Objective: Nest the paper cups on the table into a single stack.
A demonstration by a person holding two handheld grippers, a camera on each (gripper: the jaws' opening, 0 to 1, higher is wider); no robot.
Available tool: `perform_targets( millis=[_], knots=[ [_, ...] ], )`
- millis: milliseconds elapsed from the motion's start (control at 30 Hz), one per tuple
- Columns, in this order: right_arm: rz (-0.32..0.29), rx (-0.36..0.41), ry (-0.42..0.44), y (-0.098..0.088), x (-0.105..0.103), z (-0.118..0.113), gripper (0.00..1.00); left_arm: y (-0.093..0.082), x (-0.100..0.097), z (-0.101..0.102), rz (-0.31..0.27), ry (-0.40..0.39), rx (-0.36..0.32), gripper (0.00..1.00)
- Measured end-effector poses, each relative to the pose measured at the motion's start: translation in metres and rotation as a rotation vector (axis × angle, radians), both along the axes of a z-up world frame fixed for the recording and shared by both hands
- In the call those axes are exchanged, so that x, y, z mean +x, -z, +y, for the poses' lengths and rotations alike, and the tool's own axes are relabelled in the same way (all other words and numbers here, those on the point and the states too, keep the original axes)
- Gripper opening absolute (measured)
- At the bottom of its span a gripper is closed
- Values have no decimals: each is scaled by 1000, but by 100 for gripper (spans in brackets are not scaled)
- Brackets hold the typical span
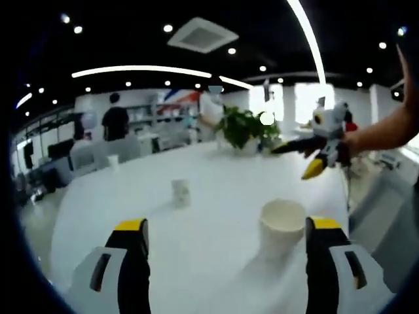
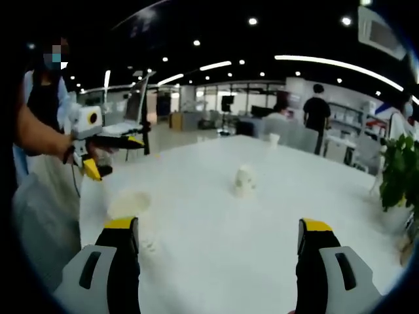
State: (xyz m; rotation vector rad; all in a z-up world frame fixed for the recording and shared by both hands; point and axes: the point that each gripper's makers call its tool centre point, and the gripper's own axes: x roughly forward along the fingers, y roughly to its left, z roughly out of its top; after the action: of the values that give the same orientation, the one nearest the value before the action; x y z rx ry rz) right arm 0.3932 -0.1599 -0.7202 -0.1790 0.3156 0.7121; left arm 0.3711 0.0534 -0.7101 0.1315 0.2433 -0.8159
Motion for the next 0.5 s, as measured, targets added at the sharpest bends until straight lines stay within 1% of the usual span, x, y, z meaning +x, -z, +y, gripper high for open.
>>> perform_targets(
  millis=[67, 133, 267, 367, 433, 500],
  knots=[
    [-9, -3, -2, 2, 5, 1, 100, -1, 0, 8, -3, -17, -3, 98],
    [-24, -16, 10, 3, 12, 1, 100, -4, 1, 16, -21, -36, -3, 98],
    [-33, 7, 40, 5, 31, -2, 100, -6, 4, 31, -20, -68, -4, 98],
    [-43, -15, 49, 13, 44, -2, 100, -9, 6, 41, -43, -95, 10, 98],
    [-42, -16, 55, 17, 53, -2, 100, -11, 8, 47, -34, -114, -13, 98],
    [-43, -10, 57, 18, 61, 0, 100, -12, 7, 50, -39, -120, -6, 98]
  ],
)
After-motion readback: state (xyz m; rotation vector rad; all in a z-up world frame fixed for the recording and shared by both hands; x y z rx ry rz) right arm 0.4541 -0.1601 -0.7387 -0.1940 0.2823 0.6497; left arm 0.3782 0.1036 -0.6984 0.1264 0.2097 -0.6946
